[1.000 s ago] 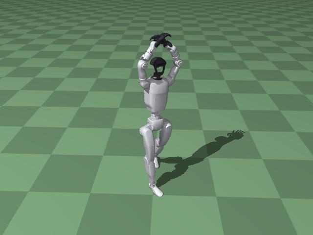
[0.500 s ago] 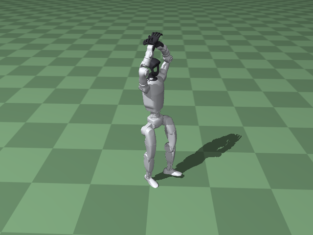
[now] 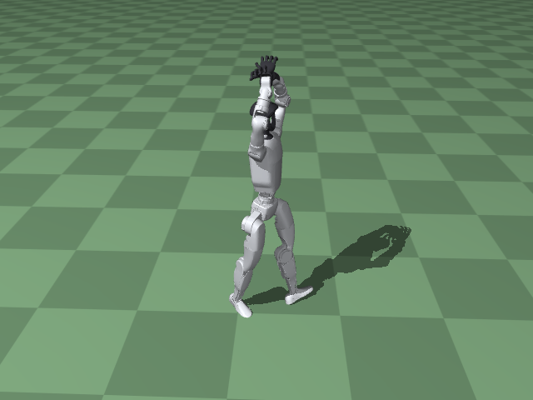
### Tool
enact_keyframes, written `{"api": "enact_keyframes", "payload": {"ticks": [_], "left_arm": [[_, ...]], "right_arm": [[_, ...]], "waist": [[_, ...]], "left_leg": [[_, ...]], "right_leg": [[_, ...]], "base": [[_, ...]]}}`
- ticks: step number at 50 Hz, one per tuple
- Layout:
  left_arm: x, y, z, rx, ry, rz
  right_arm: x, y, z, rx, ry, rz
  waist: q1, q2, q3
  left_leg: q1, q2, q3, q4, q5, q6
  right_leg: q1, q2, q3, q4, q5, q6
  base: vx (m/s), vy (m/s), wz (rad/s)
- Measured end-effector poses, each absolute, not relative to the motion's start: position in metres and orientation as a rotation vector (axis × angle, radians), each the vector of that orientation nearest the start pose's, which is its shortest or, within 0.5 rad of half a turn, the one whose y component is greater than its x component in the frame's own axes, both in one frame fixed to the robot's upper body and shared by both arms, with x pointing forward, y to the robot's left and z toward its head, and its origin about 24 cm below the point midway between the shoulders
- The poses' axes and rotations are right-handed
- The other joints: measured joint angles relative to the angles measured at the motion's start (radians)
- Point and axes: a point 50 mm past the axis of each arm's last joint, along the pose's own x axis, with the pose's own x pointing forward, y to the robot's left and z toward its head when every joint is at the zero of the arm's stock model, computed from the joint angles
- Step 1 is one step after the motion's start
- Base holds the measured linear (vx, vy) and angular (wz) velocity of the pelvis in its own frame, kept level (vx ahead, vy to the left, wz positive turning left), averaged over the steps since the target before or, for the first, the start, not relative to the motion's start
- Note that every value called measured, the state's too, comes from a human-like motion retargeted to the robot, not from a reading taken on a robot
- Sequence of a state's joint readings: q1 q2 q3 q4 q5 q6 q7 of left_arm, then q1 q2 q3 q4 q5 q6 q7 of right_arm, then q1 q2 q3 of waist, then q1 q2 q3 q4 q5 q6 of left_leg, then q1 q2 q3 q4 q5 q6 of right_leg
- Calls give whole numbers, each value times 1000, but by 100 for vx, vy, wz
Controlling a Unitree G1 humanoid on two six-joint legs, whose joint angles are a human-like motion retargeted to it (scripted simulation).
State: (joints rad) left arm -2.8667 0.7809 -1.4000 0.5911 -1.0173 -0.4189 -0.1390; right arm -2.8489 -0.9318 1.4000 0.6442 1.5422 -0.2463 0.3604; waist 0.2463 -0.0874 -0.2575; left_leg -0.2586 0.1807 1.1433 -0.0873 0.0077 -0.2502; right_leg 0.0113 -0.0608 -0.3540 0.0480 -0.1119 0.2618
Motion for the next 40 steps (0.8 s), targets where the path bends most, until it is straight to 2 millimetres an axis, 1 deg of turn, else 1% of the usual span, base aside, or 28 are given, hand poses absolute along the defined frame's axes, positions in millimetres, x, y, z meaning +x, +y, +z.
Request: {"api": "enact_keyframes", "payload": {"ticks": [2,3,7,9,11,13,15,17,20,22,23,25,27,28,30,32,35,37,38,40], "left_arm": [[43,7,596,956,-1819,-629],[43,8,596,957,-1820,-634],[48,15,597,933,-1806,-644],[52,18,598,914,-1792,-644],[56,21,599,906,-1781,-639],[58,22,599,908,-1777,-629],[58,23,599,909,-1780,-623],[56,23,598,904,-1784,-625],[53,23,598,884,-1786,-639],[53,22,598,862,-1765,-666],[53,22,598,872,-1772,-656],[54,21,598,880,-1774,-645],[52,19,597,905,-1779,-641],[51,19,597,917,-1782,-637],[49,17,597,938,-1793,-630],[45,15,597,957,-1810,-620],[38,13,596,981,-1844,-602],[34,11,596,997,-1866,-591],[32,10,595,1006,-1876,-590],[30,7,594,1022,-1888,-592]], "right_arm": [[64,-68,620,-591,-1531,813],[64,-67,619,-605,-1536,808],[64,-60,616,-663,-1549,783],[67,-56,614,-688,-1549,766],[71,-53,613,-707,-1548,751],[73,-50,611,-719,-1547,746],[73,-48,611,-717,-1546,756],[71,-47,610,-700,-1544,778],[67,-48,612,-668,-1538,807],[66,-49,613,-652,-1528,816],[67,-50,613,-650,-1526,814],[69,-52,613,-650,-1522,811],[69,-53,613,-642,-1520,818],[69,-54,613,-638,-1519,825],[68,-54,613,-627,-1519,842],[65,-54,613,-612,-1524,861],[58,-55,615,-595,-1540,879],[54,-56,616,-594,-1554,877],[51,-57,617,-596,-1563,872],[47,-59,618,-602,-1579,861]], "waist": [[-3,7,30],[-10,14,34],[-29,29,22],[-24,36,23],[-8,51,31],[7,70,39],[20,78,45],[25,69,52],[19,53,66],[6,52,78],[2,55,82],[-13,61,92],[-32,71,99],[-40,75,102],[-58,77,109],[-74,72,116],[-94,53,133],[-101,40,152],[-99,38,163],[-81,39,184]], "left_leg": [[76,-30,29,0,3,-12],[84,-43,16,0,7,-12],[110,-107,-126,0,-21,-12],[160,-129,-197,0,-50,-12],[215,-127,-259,0,-69,-9],[255,-127,-325,0,-86,8],[278,-140,-394,0,-101,28],[282,-160,-464,21,-124,35],[283,-190,-579,62,-157,29],[294,-207,-663,83,-176,27],[302,-213,-706,91,-183,25],[320,-231,-825,99,-187,42],[336,-239,-891,109,-193,20],[344,-245,-937,113,-193,17],[359,-260,-1029,120,-190,14],[374,-281,-1115,126,-188,12],[407,-317,-1229,139,-189,16],[443,-332,-1289,146,-197,14],[466,-318,-1310,149,-208,1],[518,-294,-1329,154,-232,-11]], "right_leg": [[65,-27,-47,48,-18,0],[84,-34,-72,62,-11,0],[153,-81,-154,135,49,0],[194,-107,-178,201,103,-9],[213,-120,-191,302,174,-37],[192,-145,-188,446,250,-55],[128,-179,-153,618,303,-55],[35,-197,-74,769,304,-34],[-89,-189,43,897,230,-18],[-139,-186,78,905,168,-46],[-157,-185,86,890,138,-68],[-184,-185,95,834,77,-113],[-209,-167,110,742,26,-145],[-222,-153,129,688,10,-153],[-249,-118,192,568,4,-152],[-272,-81,285,439,38,-125],[-284,-53,404,241,153,-57],[-280,-49,418,121,260,-8],[-274,-26,397,68,312,-2],[-275,28,339,-8,380,0]], "base": [[33,34,132],[30,42,161],[44,44,176],[59,32,159],[54,22,145],[43,25,156],[35,25,170],[31,19,181],[30,14,202],[29,14,224],[28,13,234],[26,12,247],[24,9,259],[24,8,255],[24,6,248],[25,3,231],[28,0,198],[32,-13,151],[37,-31,103],[38,-34,54]]}}
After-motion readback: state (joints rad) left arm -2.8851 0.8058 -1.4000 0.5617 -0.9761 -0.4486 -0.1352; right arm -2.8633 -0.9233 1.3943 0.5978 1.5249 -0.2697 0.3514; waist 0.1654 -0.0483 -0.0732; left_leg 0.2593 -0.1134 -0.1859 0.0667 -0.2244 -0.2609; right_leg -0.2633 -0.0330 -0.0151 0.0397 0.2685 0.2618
